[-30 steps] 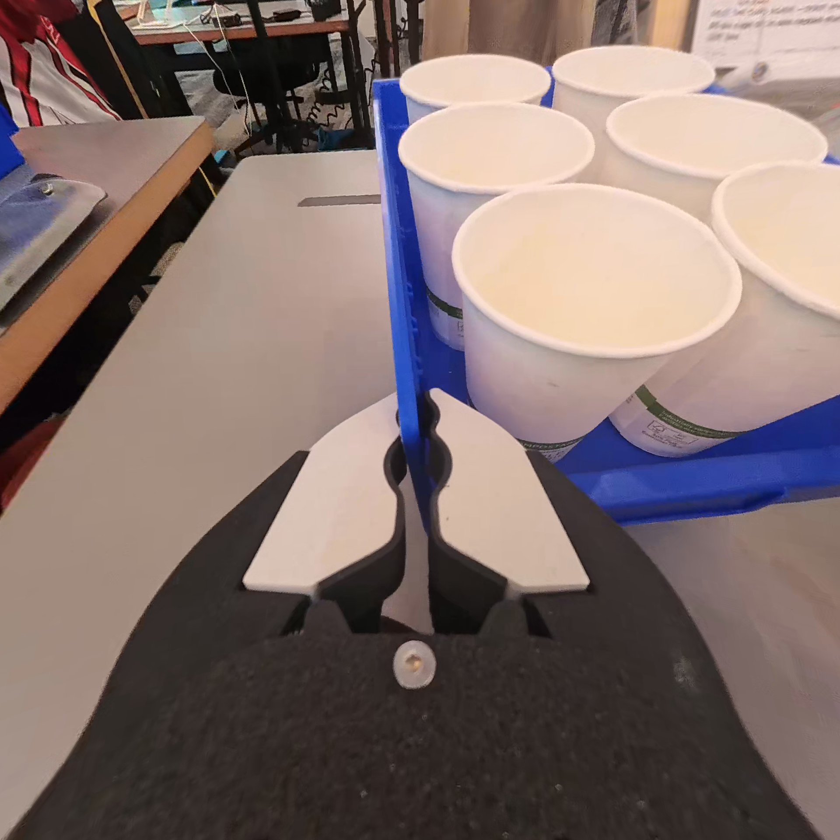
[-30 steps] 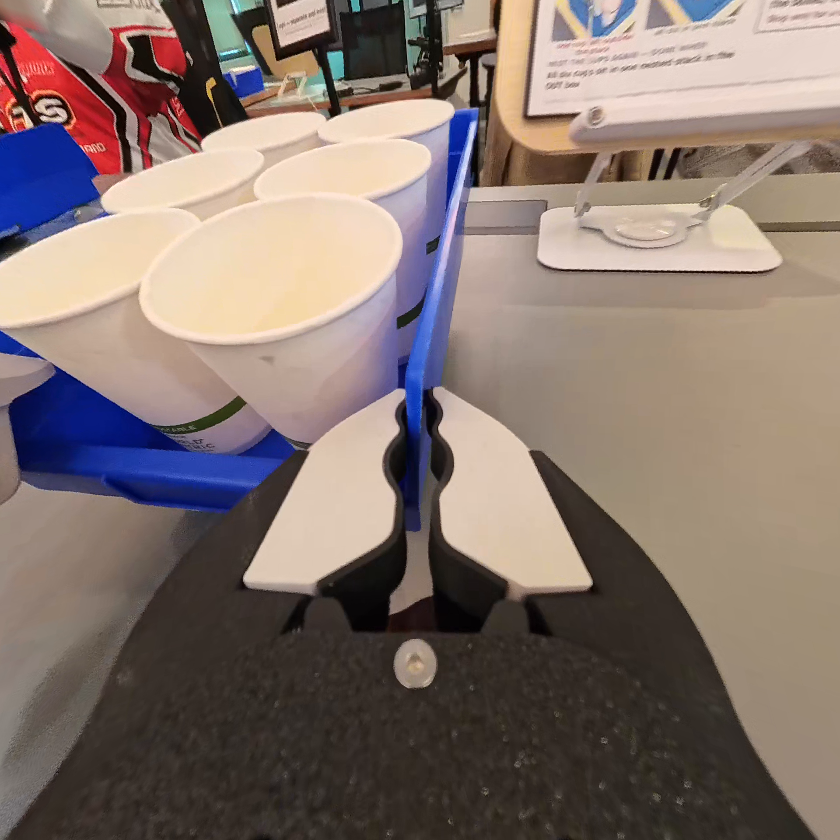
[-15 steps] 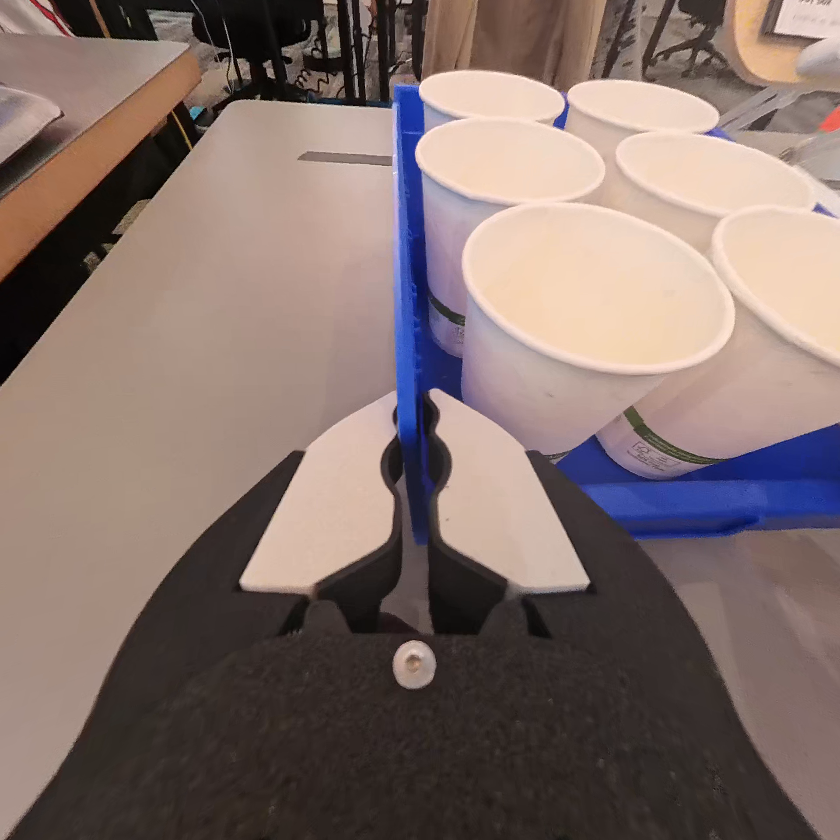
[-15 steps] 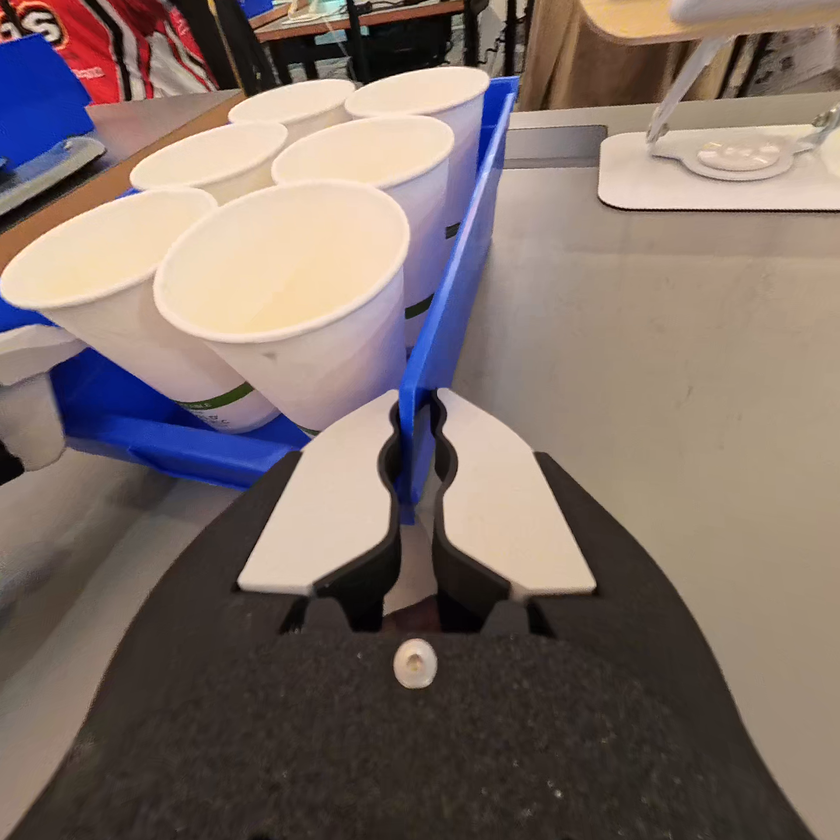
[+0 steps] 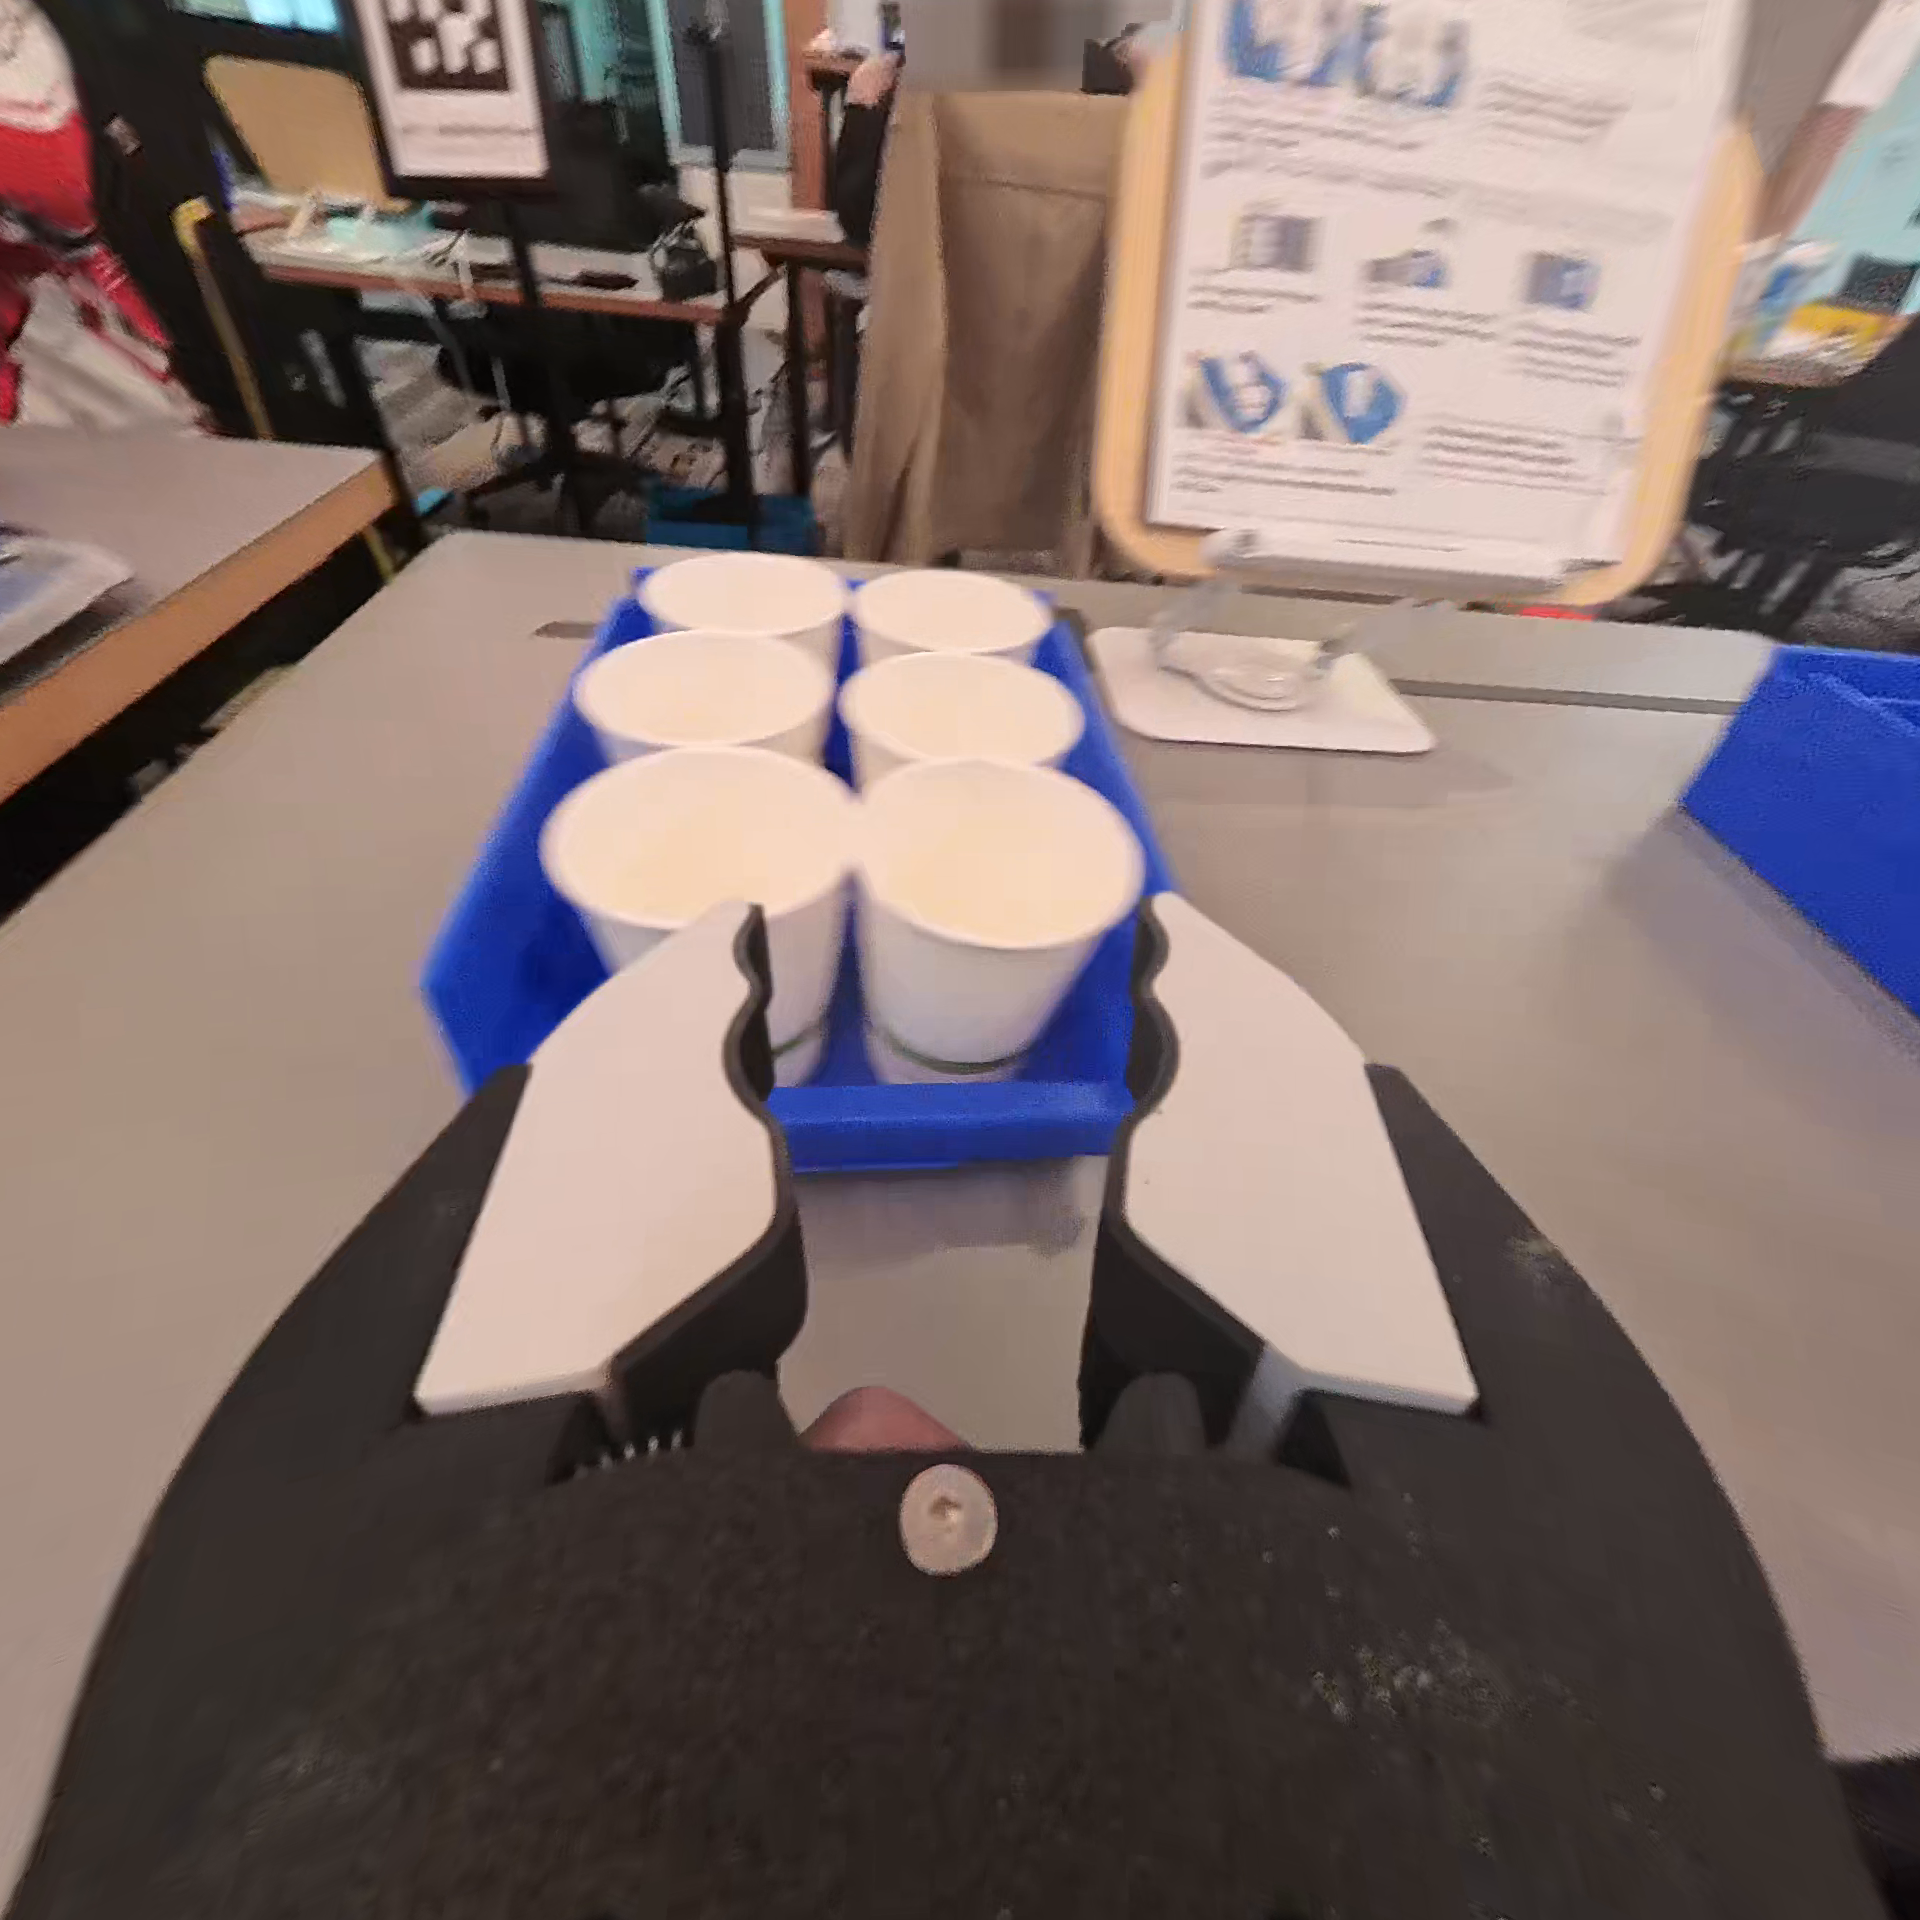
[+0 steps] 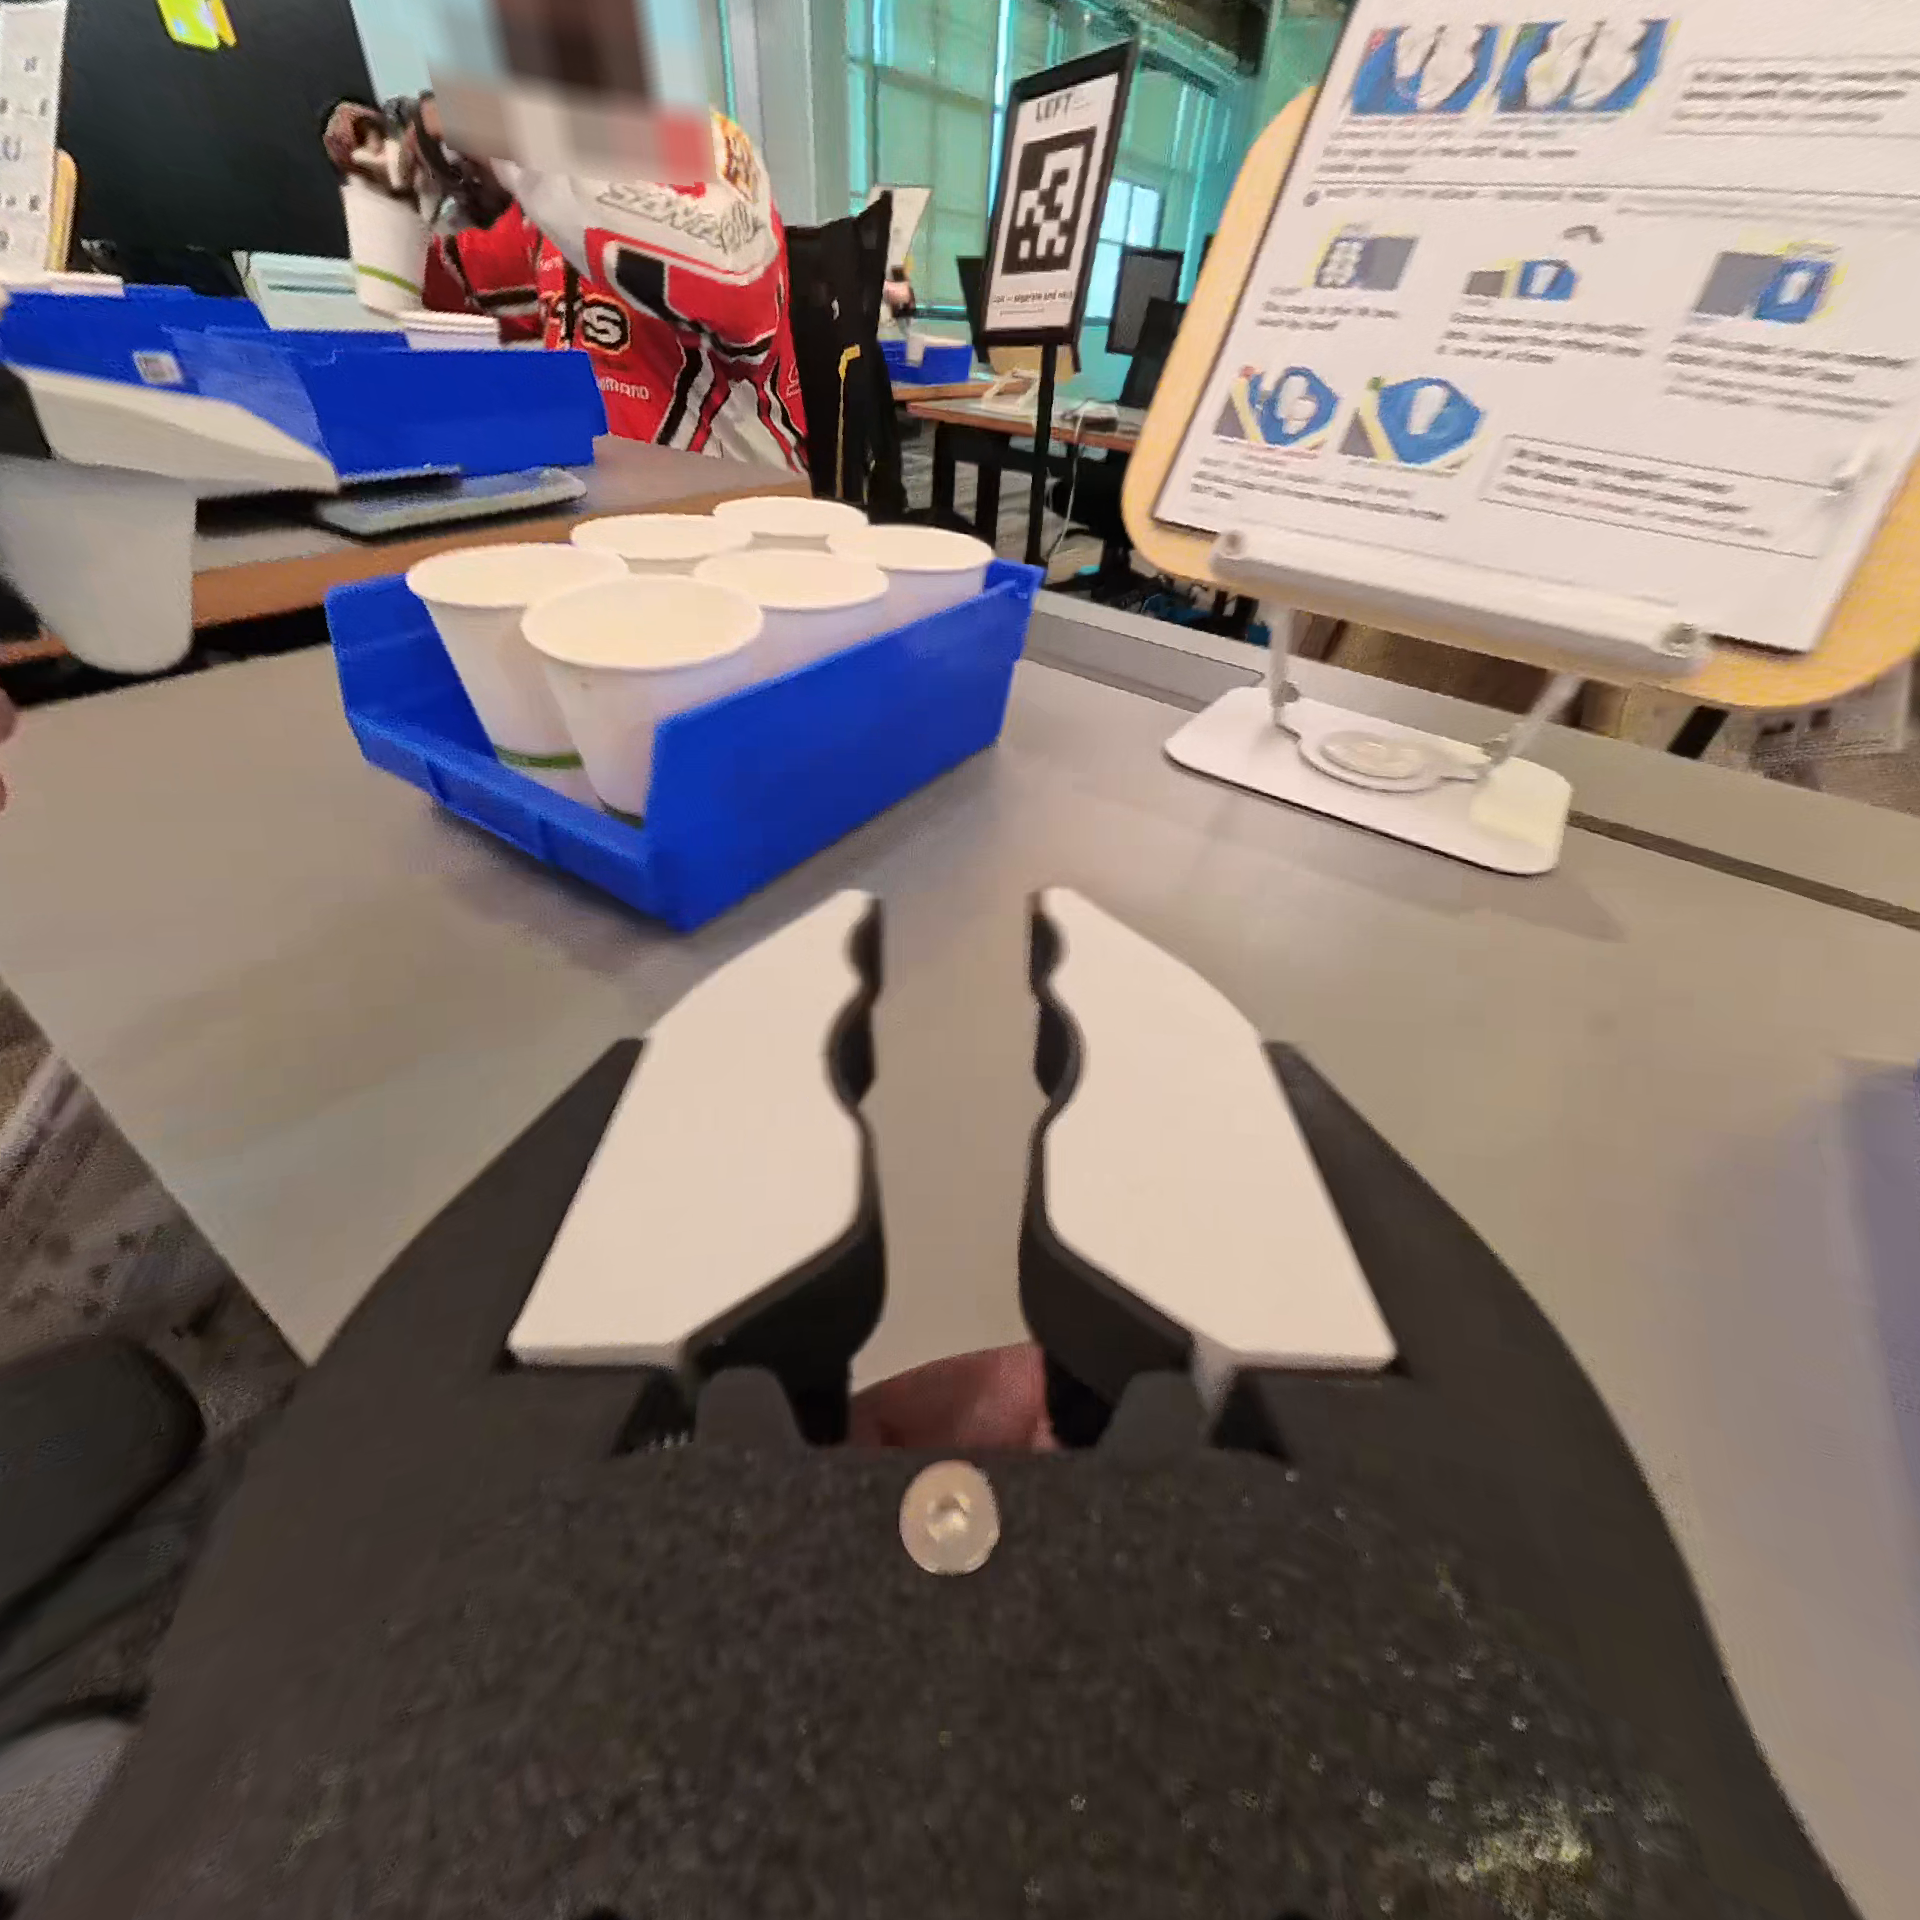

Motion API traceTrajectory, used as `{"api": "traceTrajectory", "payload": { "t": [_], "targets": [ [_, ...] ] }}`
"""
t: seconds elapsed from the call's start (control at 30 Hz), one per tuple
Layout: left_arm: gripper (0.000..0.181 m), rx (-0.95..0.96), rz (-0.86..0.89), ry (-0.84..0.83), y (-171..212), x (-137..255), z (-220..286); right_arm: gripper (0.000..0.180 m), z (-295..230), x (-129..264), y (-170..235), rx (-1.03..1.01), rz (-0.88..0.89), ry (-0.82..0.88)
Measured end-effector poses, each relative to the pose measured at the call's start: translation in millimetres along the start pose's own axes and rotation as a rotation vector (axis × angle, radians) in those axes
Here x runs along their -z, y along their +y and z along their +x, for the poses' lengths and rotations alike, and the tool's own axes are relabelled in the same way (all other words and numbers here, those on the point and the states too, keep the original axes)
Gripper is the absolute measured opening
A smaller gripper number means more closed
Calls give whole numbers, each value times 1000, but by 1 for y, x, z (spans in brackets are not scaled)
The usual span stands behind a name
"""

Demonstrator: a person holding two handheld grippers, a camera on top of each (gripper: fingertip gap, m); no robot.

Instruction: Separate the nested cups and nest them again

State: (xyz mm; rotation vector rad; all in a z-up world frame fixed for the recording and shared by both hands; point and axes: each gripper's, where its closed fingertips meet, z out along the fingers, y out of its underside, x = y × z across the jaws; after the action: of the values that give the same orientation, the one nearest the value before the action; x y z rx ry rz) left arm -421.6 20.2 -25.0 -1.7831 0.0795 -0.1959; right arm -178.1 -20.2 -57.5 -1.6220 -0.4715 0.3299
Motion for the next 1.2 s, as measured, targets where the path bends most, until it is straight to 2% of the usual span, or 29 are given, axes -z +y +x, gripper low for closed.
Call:
{"api": "traceTrajectory", "payload": {
  "t": [0.03,0.1,0.2,0.3,0.4,0.47,0.53,0.9,1.2],
  "targets": [
    [59,-8,19,22,2,3,24,16,15,14,6,5,-10,-6],
    [59,-29,14,72,15,3,73,17,47,40,16,-3,-29,9],
    [67,-70,-48,147,51,-2,138,35,91,71,31,-19,-54,51],
    [66,-72,-54,129,84,-6,165,40,117,97,49,-49,-74,44],
    [65,-51,-74,133,112,-2,177,49,123,117,67,-77,-104,15],
    [64,-58,-71,160,118,1,183,49,127,129,78,-121,-105,28],
    [64,-84,-81,164,122,2,185,59,127,135,87,-177,-138,12],
    [69,-102,-98,152,123,1,177,86,145,137,91,-120,-191,117],
    [68,-104,-104,129,123,-1,168,81,150,138,88,-121,-149,129]
  ]
}}
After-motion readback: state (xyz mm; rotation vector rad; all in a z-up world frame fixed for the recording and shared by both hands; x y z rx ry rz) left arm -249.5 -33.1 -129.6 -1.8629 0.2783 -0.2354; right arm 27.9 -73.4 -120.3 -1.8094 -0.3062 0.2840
